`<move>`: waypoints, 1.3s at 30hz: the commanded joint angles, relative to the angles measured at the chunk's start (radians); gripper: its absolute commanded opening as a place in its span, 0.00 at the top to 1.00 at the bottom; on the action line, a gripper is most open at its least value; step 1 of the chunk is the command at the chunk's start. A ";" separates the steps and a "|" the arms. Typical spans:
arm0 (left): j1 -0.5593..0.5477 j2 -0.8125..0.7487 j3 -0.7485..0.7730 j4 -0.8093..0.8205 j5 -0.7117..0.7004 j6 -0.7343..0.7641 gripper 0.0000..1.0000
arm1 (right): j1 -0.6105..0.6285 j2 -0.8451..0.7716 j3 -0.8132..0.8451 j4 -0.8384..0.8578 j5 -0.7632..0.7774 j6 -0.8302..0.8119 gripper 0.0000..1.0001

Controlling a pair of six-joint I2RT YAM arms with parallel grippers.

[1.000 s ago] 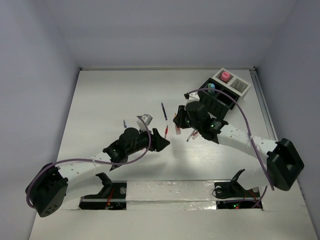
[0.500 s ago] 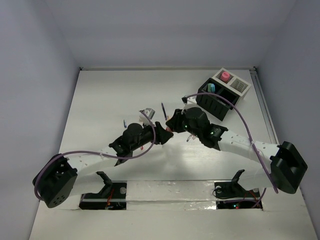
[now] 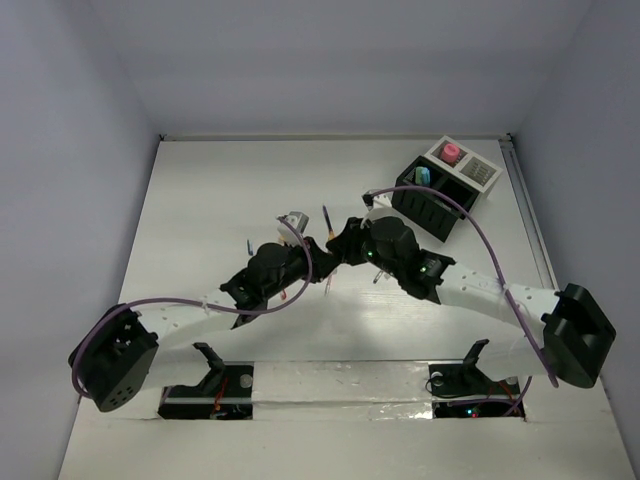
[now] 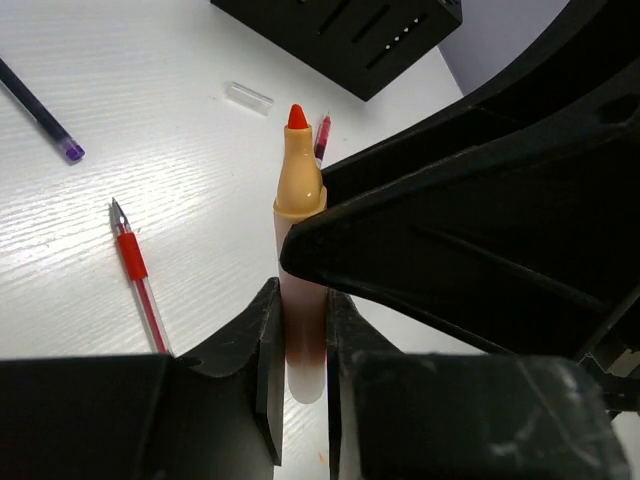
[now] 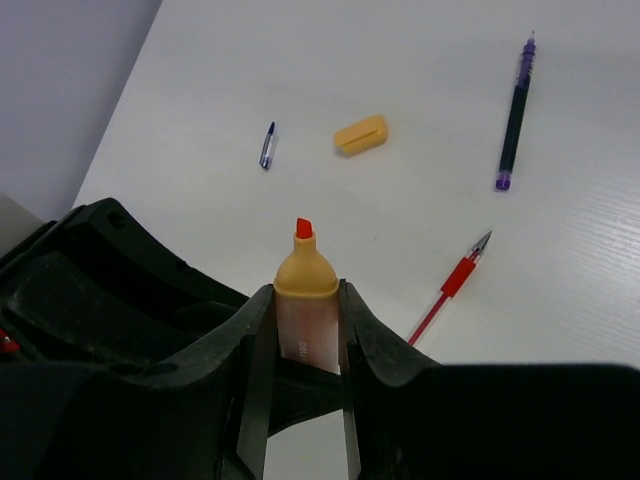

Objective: Sort the stationery into containers
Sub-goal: Pick up the pen cap from the center of the board.

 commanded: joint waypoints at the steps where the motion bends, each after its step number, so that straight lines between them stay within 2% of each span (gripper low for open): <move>1: -0.007 -0.006 0.042 0.049 0.002 0.014 1.00 | 0.013 -0.030 -0.005 0.067 -0.004 0.008 0.90; 3: -0.007 -0.024 0.036 0.040 0.004 0.016 1.00 | 0.013 -0.041 0.004 0.062 -0.024 -0.005 0.81; 4: -0.007 -0.052 0.033 0.028 0.002 0.020 1.00 | 0.013 -0.046 0.012 0.044 -0.027 -0.015 0.68; 8: -0.007 -0.162 0.039 -0.078 -0.045 0.051 1.00 | 0.013 -0.093 0.093 -0.045 -0.084 -0.094 0.41; 10: -0.007 -0.245 0.048 -0.164 -0.067 0.063 1.00 | 0.002 -0.138 0.127 -0.068 -0.111 -0.133 0.34; 12: 0.002 -0.305 0.059 -0.256 -0.131 0.073 1.00 | 0.002 -0.170 0.133 -0.079 -0.122 -0.152 0.34; 14: 0.013 -0.384 0.088 -0.346 -0.162 0.082 1.00 | -0.009 -0.204 0.130 -0.068 -0.127 -0.158 0.38; 16: 0.022 -0.446 0.113 -0.398 -0.194 0.103 1.00 | -0.009 -0.202 0.121 -0.056 -0.131 -0.151 0.48; 19: 0.022 -0.518 0.180 -0.488 -0.232 0.117 1.00 | -0.009 -0.143 0.121 -0.050 -0.131 -0.129 0.71; 23: 0.031 -0.584 0.270 -0.602 -0.242 0.137 1.00 | -0.009 -0.058 0.115 0.004 -0.116 -0.086 0.78; 26: 0.031 -0.624 0.341 -0.670 -0.275 0.187 1.00 | -0.009 0.031 0.159 -0.002 -0.124 -0.075 0.79; 27: 0.031 -0.633 0.355 -0.707 -0.294 0.201 1.00 | -0.009 0.111 0.219 -0.017 -0.137 -0.080 0.78; 28: 0.031 -0.651 0.376 -0.722 -0.298 0.214 1.00 | -0.009 0.152 0.247 -0.042 -0.145 -0.081 0.72; 31: 0.031 -0.700 0.389 -0.732 -0.296 0.246 1.00 | -0.009 0.314 0.384 -0.089 -0.225 -0.101 0.46; 32: 0.031 -0.711 0.398 -0.726 -0.285 0.258 1.00 | -0.009 0.353 0.418 -0.127 -0.229 -0.104 0.35; 33: 0.031 -0.715 0.409 -0.732 -0.283 0.283 1.00 | -0.009 0.389 0.445 -0.137 -0.233 -0.109 0.30; 35: 0.031 -0.705 0.442 -0.761 -0.300 0.310 1.00 | -0.009 0.489 0.526 -0.183 -0.237 -0.111 0.22; 39: 0.031 -0.704 0.416 -0.746 -0.344 0.343 1.00 | 0.001 0.635 0.641 -0.235 -0.187 -0.114 0.17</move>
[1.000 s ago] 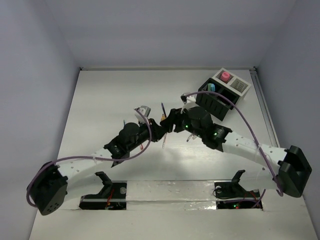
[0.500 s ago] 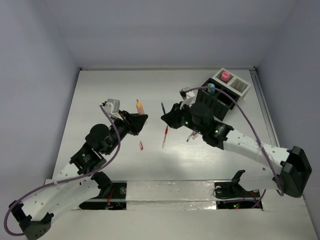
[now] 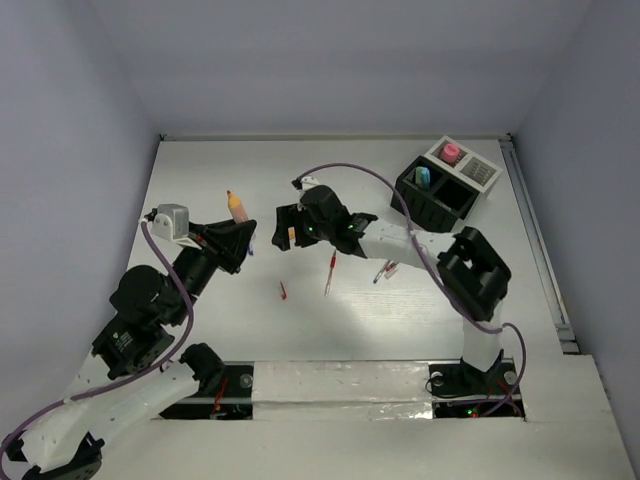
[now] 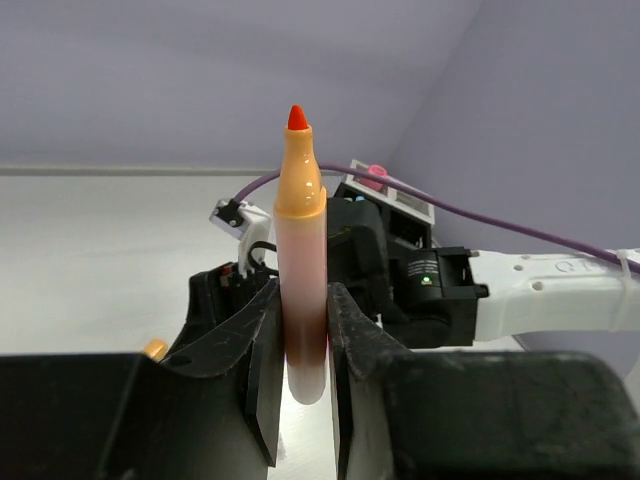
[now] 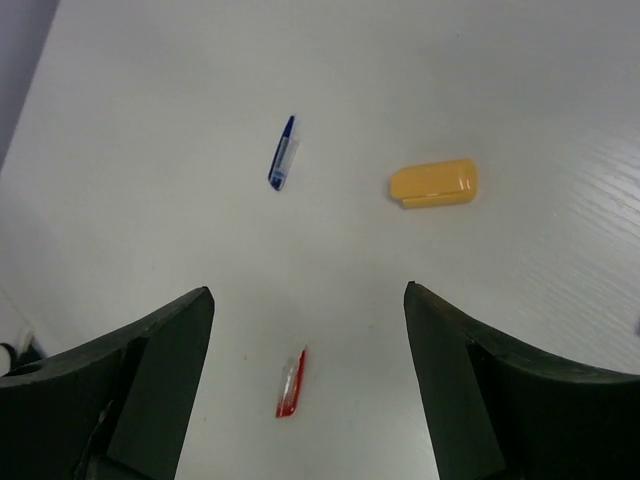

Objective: Sort the stationery into containers
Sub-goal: Pick up the pen cap from the center of the board.

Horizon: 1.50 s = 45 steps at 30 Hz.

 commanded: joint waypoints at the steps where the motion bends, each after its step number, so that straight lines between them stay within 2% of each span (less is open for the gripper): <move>1: 0.004 0.005 -0.006 0.001 -0.034 0.060 1.00 | 0.019 0.088 0.118 -0.073 0.025 -0.013 0.17; 9: 0.013 -0.018 -0.045 -0.003 -0.026 0.068 1.00 | 0.030 0.292 0.300 -0.184 0.102 -0.005 0.18; 22: 0.099 -0.012 -0.062 0.023 0.089 0.080 1.00 | 0.039 0.453 0.492 -0.313 0.228 -0.048 0.19; 32: 0.188 -0.002 -0.072 0.053 0.195 0.068 1.00 | 0.039 0.552 0.627 -0.415 0.292 -0.116 0.25; 38: 0.197 0.005 -0.074 0.055 0.211 0.061 1.00 | 0.039 0.610 0.708 -0.455 0.320 -0.142 0.35; 45: 0.207 0.011 -0.075 0.059 0.216 0.057 1.00 | 0.039 0.682 0.793 -0.511 0.347 -0.189 0.38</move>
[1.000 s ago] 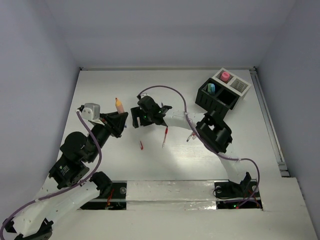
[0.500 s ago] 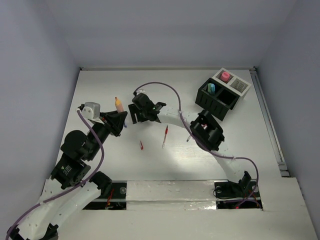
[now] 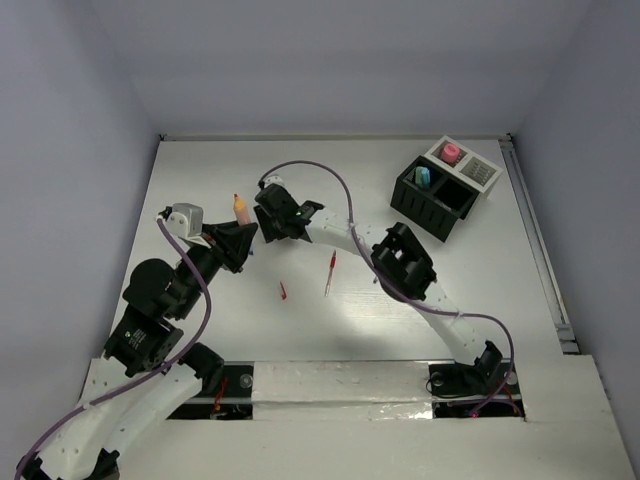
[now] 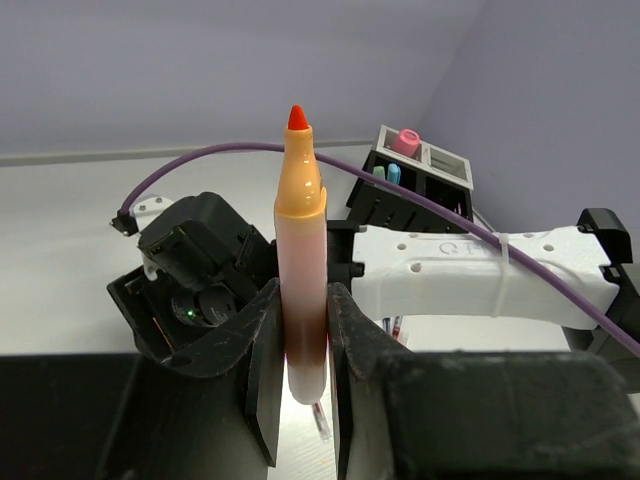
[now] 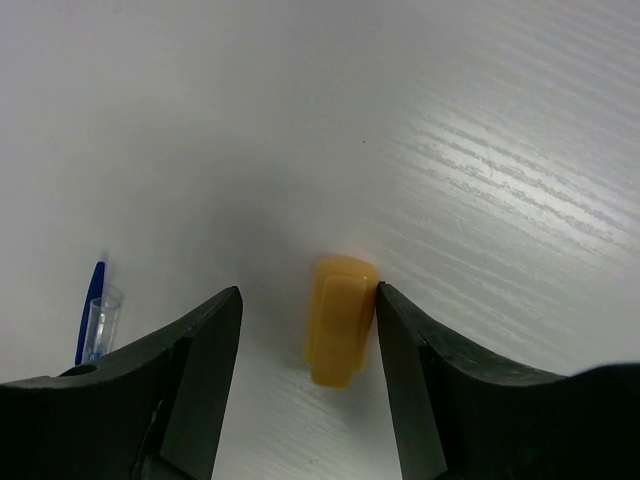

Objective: Sort the stationery into containers
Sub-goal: Pick up the pen cap from the center of the board.

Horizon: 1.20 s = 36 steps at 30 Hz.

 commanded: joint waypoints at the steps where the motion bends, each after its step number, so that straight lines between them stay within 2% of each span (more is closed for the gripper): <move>1: 0.009 0.010 -0.001 0.061 0.018 -0.006 1.00 | 0.006 0.081 0.049 -0.103 0.022 -0.036 0.39; 4: 0.018 0.007 -0.004 0.065 0.028 -0.014 1.00 | 0.015 0.078 0.025 -0.099 0.037 -0.043 0.42; 6: 0.018 0.007 -0.004 0.070 0.029 -0.020 1.00 | 0.015 0.081 0.021 -0.097 0.041 -0.049 0.51; 7: 0.018 0.010 -0.004 0.071 0.029 -0.020 1.00 | 0.015 0.093 0.035 -0.103 0.052 -0.057 0.52; 8: 0.018 0.010 -0.004 0.071 0.029 -0.023 1.00 | 0.015 0.100 0.044 -0.122 0.055 -0.062 0.60; 10: 0.018 0.008 -0.006 0.073 0.029 -0.028 1.00 | 0.015 0.107 0.054 -0.131 0.060 -0.065 0.62; 12: 0.018 0.013 -0.007 0.073 0.029 -0.032 1.00 | 0.015 0.098 0.025 -0.117 0.060 -0.062 0.70; 17: 0.018 0.031 -0.007 0.085 0.075 -0.064 1.00 | 0.015 0.026 -0.045 -0.054 0.084 -0.059 0.90; 19: 0.018 0.039 -0.012 0.100 0.100 -0.089 1.00 | 0.015 -0.018 -0.104 0.037 0.077 -0.068 0.92; 23: 0.018 0.051 -0.044 0.146 0.138 -0.135 1.00 | -0.005 -0.196 -0.288 0.217 0.008 -0.062 0.95; 24: 0.018 0.053 -0.058 0.180 0.158 -0.171 1.00 | -0.005 -0.288 -0.333 0.255 0.002 -0.059 0.95; 29: 0.018 0.084 -0.171 0.294 0.205 -0.273 1.00 | -0.026 -0.586 -0.670 0.494 -0.014 -0.033 0.97; 36: 0.018 0.163 -0.277 0.511 0.300 -0.367 1.00 | -0.078 -0.914 -0.943 0.545 0.071 0.018 0.99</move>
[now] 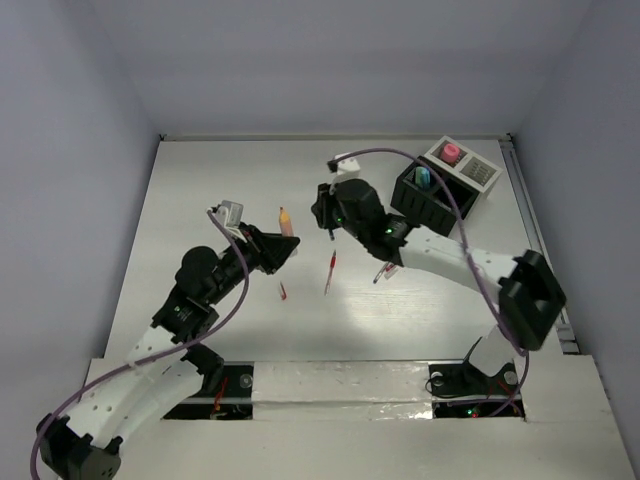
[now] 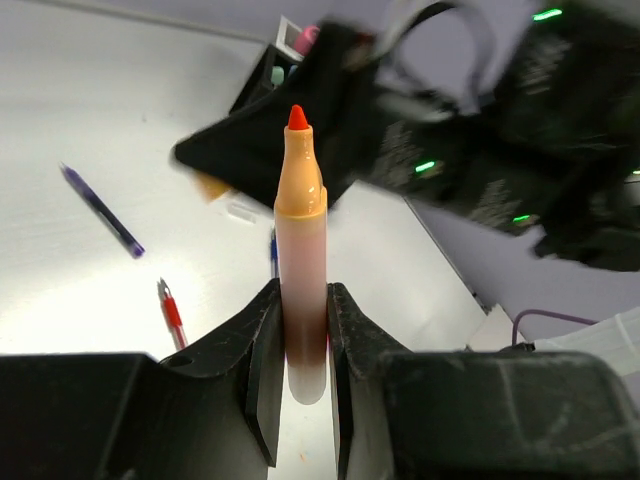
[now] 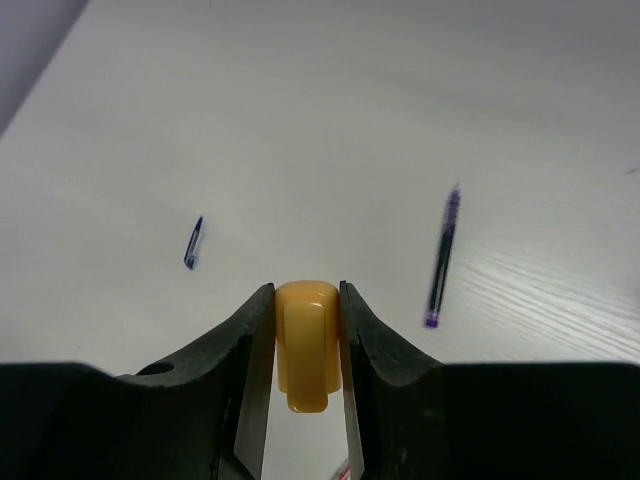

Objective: Sort the stationery into containers
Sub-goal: Pick up the pen cap from the center of the board, then close the pen cap on the pen.

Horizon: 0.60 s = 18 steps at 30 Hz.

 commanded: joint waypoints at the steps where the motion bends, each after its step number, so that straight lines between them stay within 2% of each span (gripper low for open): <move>1: -0.004 0.060 -0.033 0.211 0.078 -0.067 1.00 | -0.029 -0.133 -0.114 0.110 0.060 0.047 0.99; 5: -0.070 0.178 -0.048 0.289 0.052 -0.027 1.00 | -0.068 -0.320 -0.174 0.110 0.089 0.047 1.00; 9: -0.142 0.286 -0.050 0.367 0.017 -0.009 1.00 | -0.068 -0.420 -0.200 0.138 0.068 0.059 1.00; 18: -0.214 0.453 0.019 0.441 -0.024 0.027 1.00 | -0.068 -0.452 -0.236 0.219 -0.019 0.128 1.00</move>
